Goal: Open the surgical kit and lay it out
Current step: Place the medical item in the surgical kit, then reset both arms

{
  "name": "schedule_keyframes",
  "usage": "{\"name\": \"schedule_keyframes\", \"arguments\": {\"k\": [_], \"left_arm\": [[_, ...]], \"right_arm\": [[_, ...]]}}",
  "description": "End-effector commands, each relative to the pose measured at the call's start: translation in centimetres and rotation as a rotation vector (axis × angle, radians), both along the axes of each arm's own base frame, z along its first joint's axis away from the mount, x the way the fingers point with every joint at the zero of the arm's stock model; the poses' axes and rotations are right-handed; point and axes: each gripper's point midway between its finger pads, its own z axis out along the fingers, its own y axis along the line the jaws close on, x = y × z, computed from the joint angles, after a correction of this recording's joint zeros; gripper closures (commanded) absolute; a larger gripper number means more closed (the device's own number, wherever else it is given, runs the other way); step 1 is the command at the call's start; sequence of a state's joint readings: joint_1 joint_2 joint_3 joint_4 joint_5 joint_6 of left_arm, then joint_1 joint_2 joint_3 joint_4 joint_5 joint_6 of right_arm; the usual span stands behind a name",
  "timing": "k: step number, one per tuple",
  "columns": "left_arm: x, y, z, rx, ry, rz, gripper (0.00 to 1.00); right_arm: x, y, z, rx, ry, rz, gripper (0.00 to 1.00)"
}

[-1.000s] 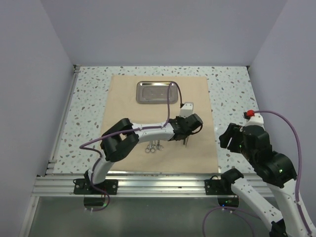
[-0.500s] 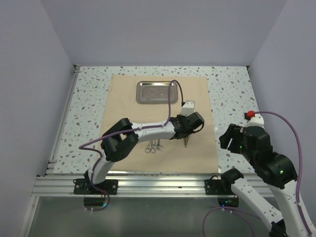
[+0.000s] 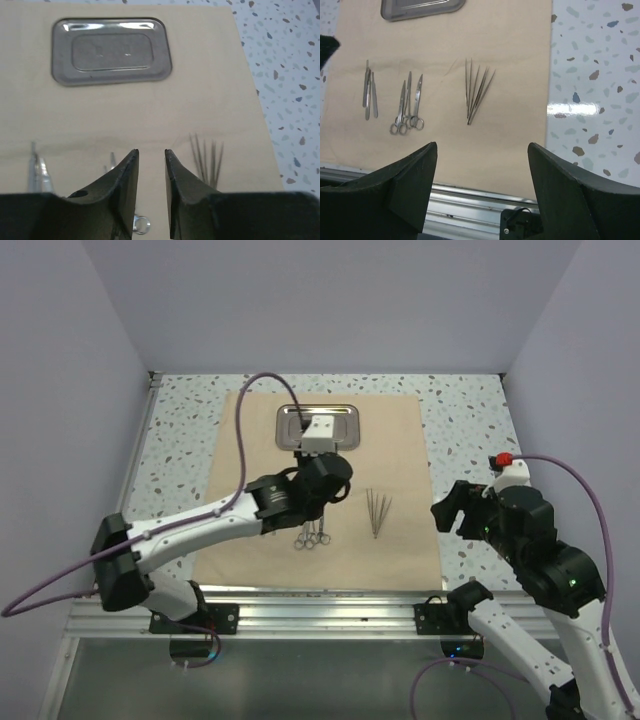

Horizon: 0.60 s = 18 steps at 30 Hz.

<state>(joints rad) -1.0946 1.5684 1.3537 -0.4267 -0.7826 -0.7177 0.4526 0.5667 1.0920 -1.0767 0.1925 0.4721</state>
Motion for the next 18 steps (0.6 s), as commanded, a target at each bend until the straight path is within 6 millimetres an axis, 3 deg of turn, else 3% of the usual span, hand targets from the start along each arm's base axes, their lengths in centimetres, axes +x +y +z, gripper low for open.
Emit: {"name": "schedule_keyframes", "arguments": {"k": [1, 2, 3, 4, 5, 6, 7, 8, 9, 10, 12, 14, 18], "left_arm": [[-0.8, 7.8, 1.4, 0.167, -0.132, 0.109, 0.67], [-1.2, 10.0, 3.2, 0.133, -0.168, 0.131, 0.65], [-1.6, 11.6, 2.0, 0.185, -0.175, 0.127, 0.6], [-1.9, 13.5, 3.5, 0.144, -0.205, 0.151, 0.57], [-1.6, 15.3, 3.5, 0.145, -0.212, 0.184, 0.55], [-1.8, 17.0, 2.1, 0.181, -0.215, 0.201, 0.55], [-2.2, 18.8, 3.3, 0.15, -0.257, 0.236, 0.53], [-2.0, 20.1, 3.9, 0.148, -0.295, 0.261, 0.47], [-2.3, 21.2, 2.6, 0.178, -0.301, 0.272, 0.34], [-2.7, 22.5, 3.4, 0.146, -0.339, 0.301, 0.29], [-2.6, 24.0, 3.2, 0.155, -0.361, 0.336, 0.17], [-2.6, 25.1, 3.2, 0.182, -0.359, 0.367, 0.11], [-1.9, 24.7, 2.6, 0.256, -0.341, 0.334, 0.0]], "right_arm": [[1.1, 1.1, 2.5, 0.026, -0.096, 0.057, 0.22], [1.2, 1.1, 2.5, 0.03, -0.101, 0.055, 0.22], [1.5, 1.3, 2.5, 0.032, -0.11, 0.055, 0.21], [1.6, 1.4, 2.4, 0.034, -0.109, 0.056, 0.2], [1.7, 1.4, 2.4, 0.032, -0.108, 0.053, 0.18], [1.9, 1.5, 2.2, 0.029, -0.096, 0.054, 0.15], [2.1, 1.6, 2.1, 0.025, -0.089, 0.051, 0.13], [2.2, 1.7, 2.1, 0.025, -0.085, 0.053, 0.13], [2.5, 1.8, 2.1, 0.023, -0.081, 0.052, 0.13], [2.6, 1.8, 2.1, 0.021, -0.08, 0.053, 0.13], [2.8, 2.0, 2.3, 0.022, -0.084, 0.055, 0.12], [3.1, 2.1, 2.2, 0.017, -0.081, 0.06, 0.1], [3.4, 2.2, 2.3, 0.015, -0.078, 0.057, 0.02]]}}
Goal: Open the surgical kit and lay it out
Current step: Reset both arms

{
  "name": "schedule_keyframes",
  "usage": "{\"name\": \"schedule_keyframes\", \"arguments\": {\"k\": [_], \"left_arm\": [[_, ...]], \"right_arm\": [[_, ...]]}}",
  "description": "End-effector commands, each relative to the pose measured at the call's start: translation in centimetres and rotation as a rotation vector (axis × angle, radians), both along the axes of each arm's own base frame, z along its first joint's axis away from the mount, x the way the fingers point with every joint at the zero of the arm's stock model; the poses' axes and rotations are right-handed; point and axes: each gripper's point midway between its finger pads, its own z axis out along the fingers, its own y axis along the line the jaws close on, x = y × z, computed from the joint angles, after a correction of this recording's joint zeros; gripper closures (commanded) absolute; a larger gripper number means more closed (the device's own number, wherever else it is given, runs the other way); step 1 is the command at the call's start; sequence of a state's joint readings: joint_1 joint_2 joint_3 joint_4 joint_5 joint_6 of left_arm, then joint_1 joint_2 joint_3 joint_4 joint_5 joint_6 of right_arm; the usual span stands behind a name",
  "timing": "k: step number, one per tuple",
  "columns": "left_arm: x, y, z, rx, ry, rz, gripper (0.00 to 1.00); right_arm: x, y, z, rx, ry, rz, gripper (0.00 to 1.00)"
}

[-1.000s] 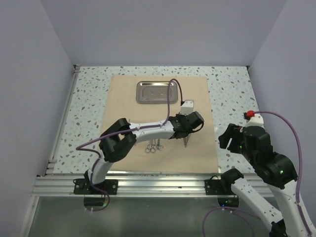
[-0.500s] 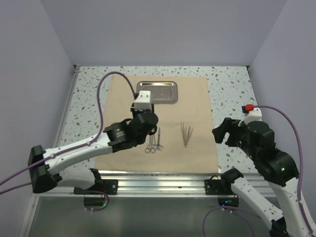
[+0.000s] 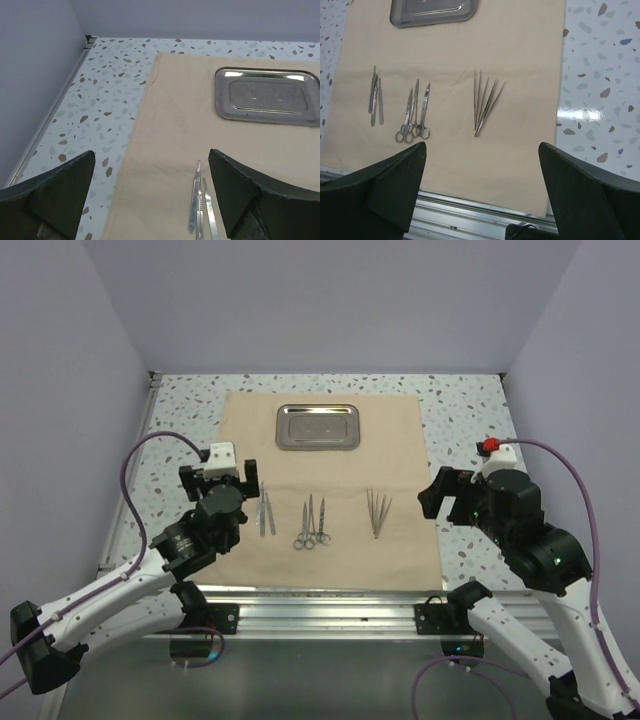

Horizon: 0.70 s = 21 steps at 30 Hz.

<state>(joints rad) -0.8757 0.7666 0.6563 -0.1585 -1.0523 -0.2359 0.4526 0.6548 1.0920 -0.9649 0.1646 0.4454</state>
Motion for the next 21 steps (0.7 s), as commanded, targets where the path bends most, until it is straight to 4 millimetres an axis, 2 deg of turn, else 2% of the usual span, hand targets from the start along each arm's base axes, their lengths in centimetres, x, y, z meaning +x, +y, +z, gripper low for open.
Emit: {"name": "schedule_keyframes", "arguments": {"k": [1, 4, 8, 12, 13, 14, 16, 17, 21], "left_arm": [[1.2, -0.1, 0.6, 0.054, -0.017, 0.008, 0.0], [2.3, -0.9, 0.1, 0.043, -0.004, -0.035, 0.0], [4.9, 0.7, -0.3, -0.035, -0.018, -0.022, 0.0], [7.1, 2.3, -1.5, -0.035, 0.0, -0.027, 0.0], [7.9, 3.3, -2.2, -0.046, 0.016, -0.017, 0.0], [8.4, 3.7, -2.1, -0.075, 0.002, -0.02, 0.0], [9.4, 4.3, -3.1, -0.119, 0.013, -0.084, 0.0], [9.9, 4.1, -2.7, -0.148, -0.017, -0.122, 0.0], [10.4, 2.3, -4.2, -0.097, -0.011, -0.286, 0.0]], "right_arm": [[0.8, 0.5, 1.5, 0.011, -0.051, 0.021, 0.02], [0.8, 0.5, 1.4, 0.007, -0.04, 0.016, 0.01], [0.9, 0.2, 1.6, 0.004, -0.043, 0.001, 0.02], [1.1, 0.3, 1.9, 0.012, -0.066, -0.002, 0.02], [1.3, 0.3, 1.9, 0.014, -0.068, -0.004, 0.02], [1.4, 0.4, 1.8, 0.014, -0.066, -0.004, 0.01], [1.7, 0.6, 1.8, 0.024, -0.07, -0.007, 0.02], [1.9, 0.7, 1.8, 0.025, -0.066, -0.009, 0.02], [3.1, 1.4, 2.0, 0.04, -0.076, -0.01, 0.02]]}}
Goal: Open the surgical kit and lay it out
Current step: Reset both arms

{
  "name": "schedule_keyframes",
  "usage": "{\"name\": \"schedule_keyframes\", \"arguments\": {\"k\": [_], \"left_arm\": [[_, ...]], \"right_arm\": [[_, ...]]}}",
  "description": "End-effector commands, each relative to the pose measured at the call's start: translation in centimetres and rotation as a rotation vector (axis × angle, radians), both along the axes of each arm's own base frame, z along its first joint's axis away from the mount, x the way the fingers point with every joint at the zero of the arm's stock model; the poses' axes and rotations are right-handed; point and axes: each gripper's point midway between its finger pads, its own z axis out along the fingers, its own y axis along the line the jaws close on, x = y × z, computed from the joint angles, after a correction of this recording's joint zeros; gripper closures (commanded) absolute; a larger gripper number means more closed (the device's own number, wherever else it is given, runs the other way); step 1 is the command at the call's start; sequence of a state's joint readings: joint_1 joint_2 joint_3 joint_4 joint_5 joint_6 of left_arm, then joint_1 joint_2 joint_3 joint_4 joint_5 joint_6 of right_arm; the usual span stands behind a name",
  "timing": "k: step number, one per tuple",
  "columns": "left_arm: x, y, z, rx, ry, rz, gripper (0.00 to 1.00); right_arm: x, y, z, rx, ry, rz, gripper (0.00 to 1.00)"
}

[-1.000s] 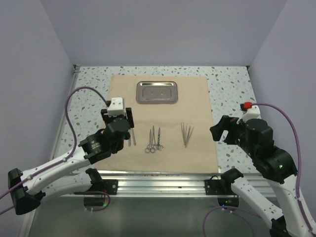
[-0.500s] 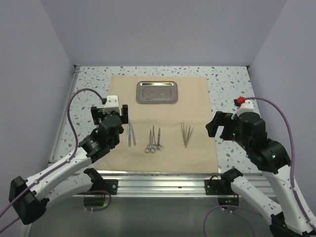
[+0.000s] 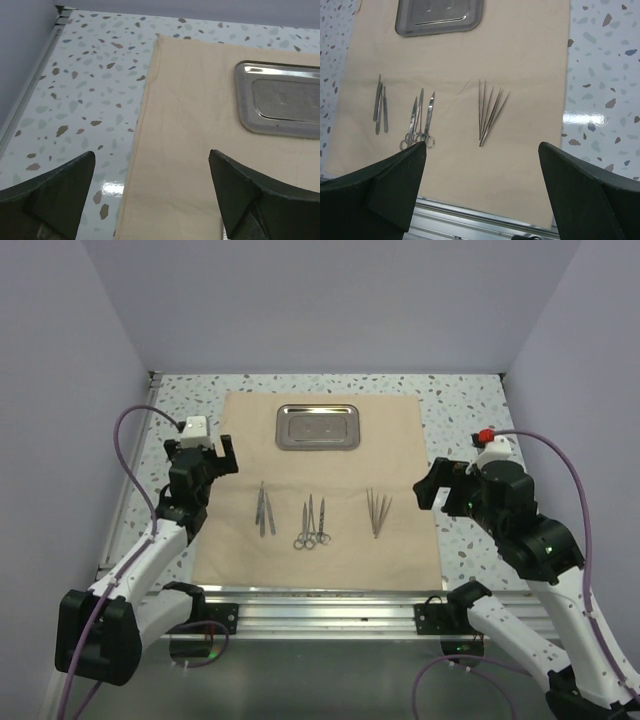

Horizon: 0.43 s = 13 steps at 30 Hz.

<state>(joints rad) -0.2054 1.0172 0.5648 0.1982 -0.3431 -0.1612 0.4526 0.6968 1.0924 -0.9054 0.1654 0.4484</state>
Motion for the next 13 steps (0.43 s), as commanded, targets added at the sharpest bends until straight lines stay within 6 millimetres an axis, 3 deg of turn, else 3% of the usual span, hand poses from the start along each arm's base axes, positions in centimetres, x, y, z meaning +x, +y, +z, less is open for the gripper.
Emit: {"name": "schedule_keyframes", "arguments": {"k": [1, 4, 9, 13], "left_arm": [[1.3, -5.1, 1.3, -0.022, -0.103, -0.302, 0.0], [1.2, -6.1, 0.0, -0.017, -0.095, -0.366, 0.0], [1.3, -5.7, -1.7, -0.003, -0.055, -0.347, 0.0], [2.0, -3.8, -2.5, 0.009, -0.026, -0.266, 0.0]], "right_arm": [[1.9, 0.9, 1.5, 0.031, -0.053, -0.005, 0.02], [2.6, 1.6, 1.6, 0.046, -0.065, 0.008, 0.02], [4.2, 2.8, 2.0, 0.057, -0.076, 0.03, 0.02], [5.2, 2.7, 2.3, 0.015, -0.084, 0.031, 0.02]]}}
